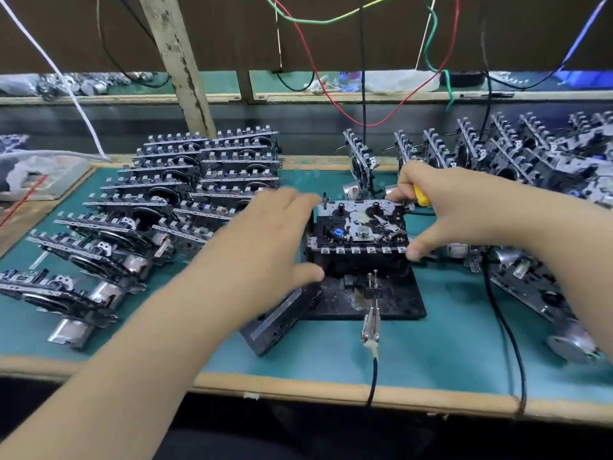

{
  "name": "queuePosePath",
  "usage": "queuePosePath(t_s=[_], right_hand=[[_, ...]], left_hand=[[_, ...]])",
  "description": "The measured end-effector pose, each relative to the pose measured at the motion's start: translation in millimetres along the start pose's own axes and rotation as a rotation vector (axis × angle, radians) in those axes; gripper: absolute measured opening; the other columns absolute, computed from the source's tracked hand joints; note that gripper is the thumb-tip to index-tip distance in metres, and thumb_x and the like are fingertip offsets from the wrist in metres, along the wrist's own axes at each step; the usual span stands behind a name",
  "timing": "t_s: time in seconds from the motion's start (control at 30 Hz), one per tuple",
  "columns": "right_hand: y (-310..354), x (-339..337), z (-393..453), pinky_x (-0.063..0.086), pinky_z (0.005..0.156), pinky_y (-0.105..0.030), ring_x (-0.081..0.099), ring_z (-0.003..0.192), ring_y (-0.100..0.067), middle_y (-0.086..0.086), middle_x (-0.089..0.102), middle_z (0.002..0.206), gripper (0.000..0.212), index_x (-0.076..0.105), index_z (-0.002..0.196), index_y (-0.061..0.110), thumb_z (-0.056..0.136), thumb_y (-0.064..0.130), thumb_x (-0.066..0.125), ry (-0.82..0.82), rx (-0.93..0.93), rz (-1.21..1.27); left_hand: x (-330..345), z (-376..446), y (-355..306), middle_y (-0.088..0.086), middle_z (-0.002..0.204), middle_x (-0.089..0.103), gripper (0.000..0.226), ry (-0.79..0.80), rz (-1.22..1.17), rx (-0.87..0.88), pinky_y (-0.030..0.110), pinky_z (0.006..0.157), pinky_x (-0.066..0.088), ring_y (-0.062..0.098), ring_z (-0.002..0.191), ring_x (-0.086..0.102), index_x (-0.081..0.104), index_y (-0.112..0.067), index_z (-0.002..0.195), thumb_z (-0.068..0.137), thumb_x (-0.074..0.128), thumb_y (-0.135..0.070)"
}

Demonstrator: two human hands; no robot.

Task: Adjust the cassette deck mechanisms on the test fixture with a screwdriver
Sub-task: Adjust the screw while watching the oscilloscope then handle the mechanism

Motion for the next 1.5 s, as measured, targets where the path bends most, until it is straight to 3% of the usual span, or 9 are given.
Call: queuePosePath(t_s=[0.1,0.2,0.5,0.67,0.87,1.03,1.17,1.27,1.5], right_hand=[[-0.5,0.8,-1.6,0.043,0.083,-0.040,0.055,0.115,-0.023,0.016,0.056,0.138,0.067,0.030,0.085,0.035,0.064,0.035,0.093,-0.001,0.003,0.000],[0.7,-0.5,-0.6,0.039,0.079,-0.037,0.055,0.115,-0.023,0.015,0.057,0.137,0.067,0.030,0.084,0.034,0.063,0.034,0.094,0.003,0.001,-0.002],[-1.6,1.1,-2.6,0.036,0.077,-0.035,0.056,0.114,-0.024,0.015,0.059,0.138,0.066,0.030,0.083,0.032,0.064,0.033,0.093,-0.013,-0.007,0.016],[-0.7,1.4,-3.9,0.043,0.086,-0.040,0.055,0.118,-0.024,0.015,0.058,0.139,0.066,0.030,0.083,0.032,0.064,0.034,0.093,-0.017,-0.011,0.015],[1.0,-0.8,-4.6,0.044,0.089,-0.041,0.056,0.119,-0.024,0.017,0.057,0.139,0.066,0.031,0.083,0.033,0.063,0.034,0.094,-0.022,0.003,0.033],[-3.0,4.0,-7.9,0.035,0.065,-0.032,0.056,0.086,-0.005,0.023,0.059,0.106,0.065,0.033,0.090,0.032,0.066,0.036,0.093,-0.056,0.003,0.090],[-12.1,7.6,-21.1,0.046,0.066,-0.034,0.059,0.080,-0.007,-0.001,0.057,0.141,0.060,0.029,0.089,0.046,0.074,0.027,0.084,-0.135,-0.028,0.115],[-3.9,6.2,-29.1,0.040,0.065,-0.010,0.058,0.082,0.007,0.011,0.063,0.135,0.046,0.031,0.084,0.037,0.079,0.007,0.065,-0.414,-0.129,0.321],[15.6,41.4,-24.3,0.047,0.081,-0.035,0.064,0.088,-0.014,-0.001,0.073,0.092,0.035,0.035,0.076,0.023,0.090,0.000,0.057,-0.635,-0.134,0.525]], left_hand=[[26.5,-41.6,-11.9,-0.011,0.140,0.040,0.090,0.087,-0.013,-0.040,0.030,0.102,0.038,0.015,0.128,0.043,-0.005,-0.042,0.151,0.091,0.059,-0.056],[47.8,-57.2,-9.1,-0.003,0.159,0.022,0.101,0.077,0.068,-0.096,0.032,0.111,0.035,0.019,0.139,0.033,-0.035,-0.039,0.146,0.096,0.051,-0.057],[59.1,-71.8,-1.0,-0.017,0.153,0.017,0.073,0.074,0.019,-0.099,0.025,0.119,0.020,0.012,0.146,0.005,0.008,-0.033,0.157,0.096,0.048,-0.031],[35.4,-87.6,-7.5,-0.036,0.141,0.027,0.071,-0.003,-0.119,-0.054,0.017,0.100,0.038,-0.005,0.132,0.033,0.030,-0.049,0.145,0.084,0.066,-0.045],[-37.6,-43.3,-7.2,-0.018,0.123,0.057,0.061,-0.399,-0.290,0.048,0.028,0.099,0.048,0.002,0.110,0.056,0.057,-0.040,0.132,0.075,0.070,-0.059],[-33.4,39.5,-16.2,-0.013,0.127,0.060,0.046,-0.081,-0.205,0.181,0.037,0.104,0.042,0.008,0.117,0.052,0.060,-0.042,0.128,0.084,0.071,-0.050],[-6.2,60.1,-6.3,-0.020,0.139,0.056,0.036,0.099,-0.186,0.221,0.031,0.111,0.035,0.005,0.129,0.047,0.057,-0.047,0.132,0.097,0.063,-0.039],[10.1,56.1,-2.8,-0.017,0.161,0.030,0.041,0.124,-0.212,0.229,0.011,0.110,0.011,0.000,0.148,0.022,0.046,-0.047,0.145,0.106,0.046,-0.034],[12.8,45.8,-2.7,-0.021,0.164,0.016,0.069,0.128,-0.175,0.249,0.010,0.112,0.008,-0.004,0.150,0.012,0.034,-0.050,0.149,0.088,0.066,-0.048]])
Point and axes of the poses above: each hand's wrist, its own z-axis towards the middle knuckle, its own x-axis out of the palm, y = z × x, the point moved 3 cm from there along z, towards the middle knuckle
